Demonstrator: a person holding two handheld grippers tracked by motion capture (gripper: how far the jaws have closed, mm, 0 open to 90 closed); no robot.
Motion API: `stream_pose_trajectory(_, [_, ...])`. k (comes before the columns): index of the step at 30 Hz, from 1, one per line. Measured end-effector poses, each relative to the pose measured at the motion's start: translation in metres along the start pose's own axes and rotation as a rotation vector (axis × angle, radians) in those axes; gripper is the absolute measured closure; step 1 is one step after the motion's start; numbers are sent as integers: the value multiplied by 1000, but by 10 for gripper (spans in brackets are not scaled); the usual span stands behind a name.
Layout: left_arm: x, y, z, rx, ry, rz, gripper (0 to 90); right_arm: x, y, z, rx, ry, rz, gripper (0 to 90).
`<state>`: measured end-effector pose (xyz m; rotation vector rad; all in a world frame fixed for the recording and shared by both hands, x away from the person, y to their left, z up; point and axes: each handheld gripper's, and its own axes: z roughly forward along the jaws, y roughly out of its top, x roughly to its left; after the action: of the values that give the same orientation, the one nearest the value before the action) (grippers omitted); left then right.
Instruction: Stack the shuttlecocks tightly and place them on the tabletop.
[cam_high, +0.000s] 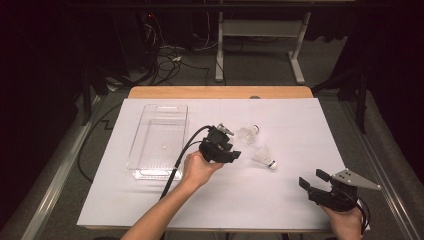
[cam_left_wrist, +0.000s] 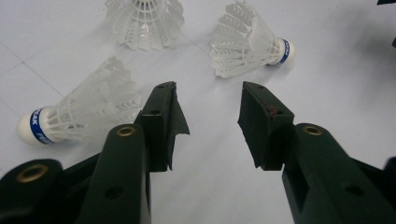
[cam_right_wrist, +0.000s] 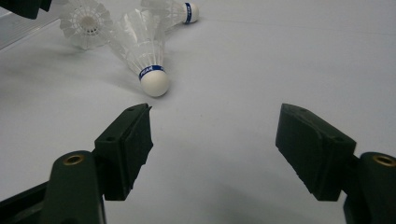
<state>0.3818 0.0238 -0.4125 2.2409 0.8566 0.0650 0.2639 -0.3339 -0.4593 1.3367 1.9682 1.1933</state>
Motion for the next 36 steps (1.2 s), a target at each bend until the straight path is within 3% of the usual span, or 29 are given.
stream_pose_trajectory(22, [2, -29, -15, -25, -11, -23, 532, 1, 0, 0, 1, -3, -6, 274])
stream_pose_trajectory(36, [3, -44, -20, -29, 14, -30, 480, 1, 0, 1, 3, -3, -5, 273])
